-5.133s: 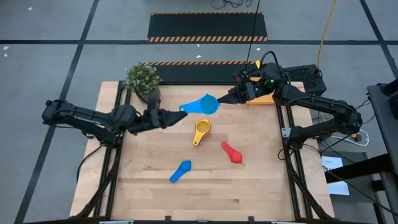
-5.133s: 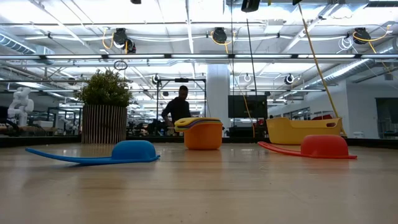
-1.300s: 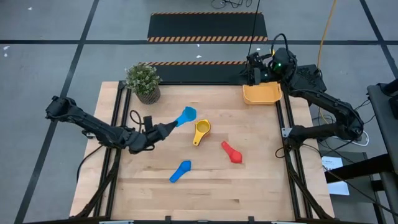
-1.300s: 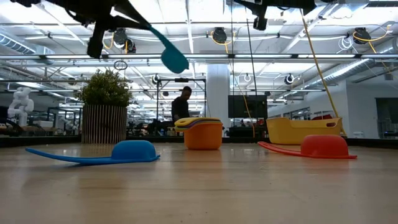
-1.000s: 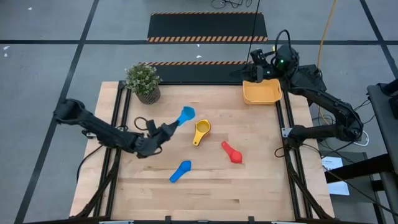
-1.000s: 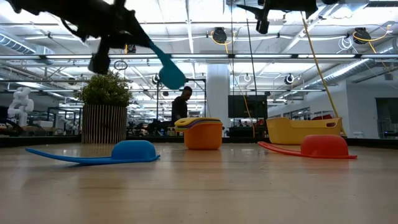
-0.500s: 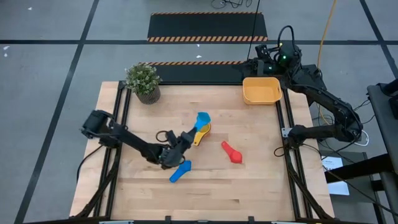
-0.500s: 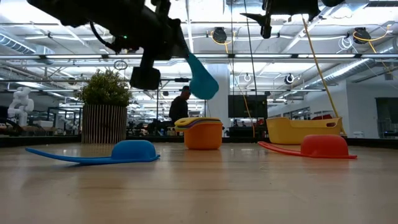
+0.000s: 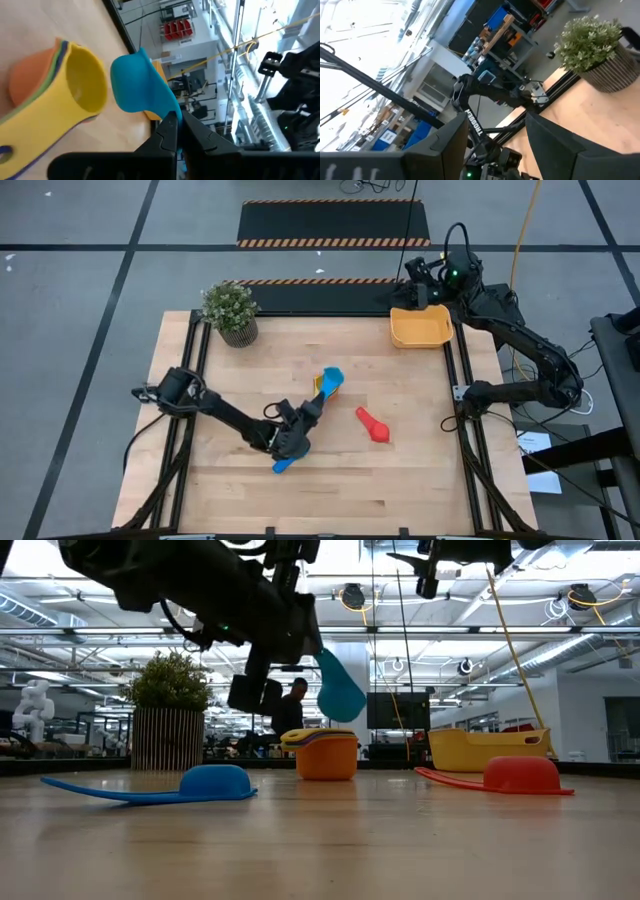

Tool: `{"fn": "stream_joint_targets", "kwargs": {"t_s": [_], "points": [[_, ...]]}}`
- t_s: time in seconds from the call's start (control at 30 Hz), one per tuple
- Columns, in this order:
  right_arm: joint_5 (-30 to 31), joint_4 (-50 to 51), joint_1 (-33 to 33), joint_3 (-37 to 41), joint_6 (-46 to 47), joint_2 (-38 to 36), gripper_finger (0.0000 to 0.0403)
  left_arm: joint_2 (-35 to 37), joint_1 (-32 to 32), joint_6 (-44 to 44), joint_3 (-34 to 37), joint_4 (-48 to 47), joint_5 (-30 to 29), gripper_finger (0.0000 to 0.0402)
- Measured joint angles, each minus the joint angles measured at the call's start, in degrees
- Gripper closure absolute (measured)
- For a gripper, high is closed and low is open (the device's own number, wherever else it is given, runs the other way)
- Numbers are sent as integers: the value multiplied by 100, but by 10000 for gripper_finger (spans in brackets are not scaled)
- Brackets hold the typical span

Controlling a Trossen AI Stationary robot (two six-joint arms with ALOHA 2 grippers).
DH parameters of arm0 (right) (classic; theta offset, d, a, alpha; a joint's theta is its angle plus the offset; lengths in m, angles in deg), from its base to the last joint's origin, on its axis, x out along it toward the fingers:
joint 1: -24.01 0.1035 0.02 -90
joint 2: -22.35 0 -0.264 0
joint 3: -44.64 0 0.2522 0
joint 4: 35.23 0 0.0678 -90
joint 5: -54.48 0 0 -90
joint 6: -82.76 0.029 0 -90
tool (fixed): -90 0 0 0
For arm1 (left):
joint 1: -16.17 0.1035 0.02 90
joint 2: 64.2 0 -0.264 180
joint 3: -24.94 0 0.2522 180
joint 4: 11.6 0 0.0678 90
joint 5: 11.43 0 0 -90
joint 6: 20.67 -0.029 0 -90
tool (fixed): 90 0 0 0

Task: Nest measuring cups in basket
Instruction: Stack the light blue measuring cup on top of the yellow measuring cup

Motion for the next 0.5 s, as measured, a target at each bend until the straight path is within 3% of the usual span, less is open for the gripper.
{"fn": "stream_joint_targets", "kwargs": {"t_s": [0.27,0.5], "points": [[-95,63,0,0,-67,-112,209,11,-124,611,0,-646,-455,394],[-92,83,0,0,-140,-166,209,9,-142,896,2,-1102,-308,389]]}}
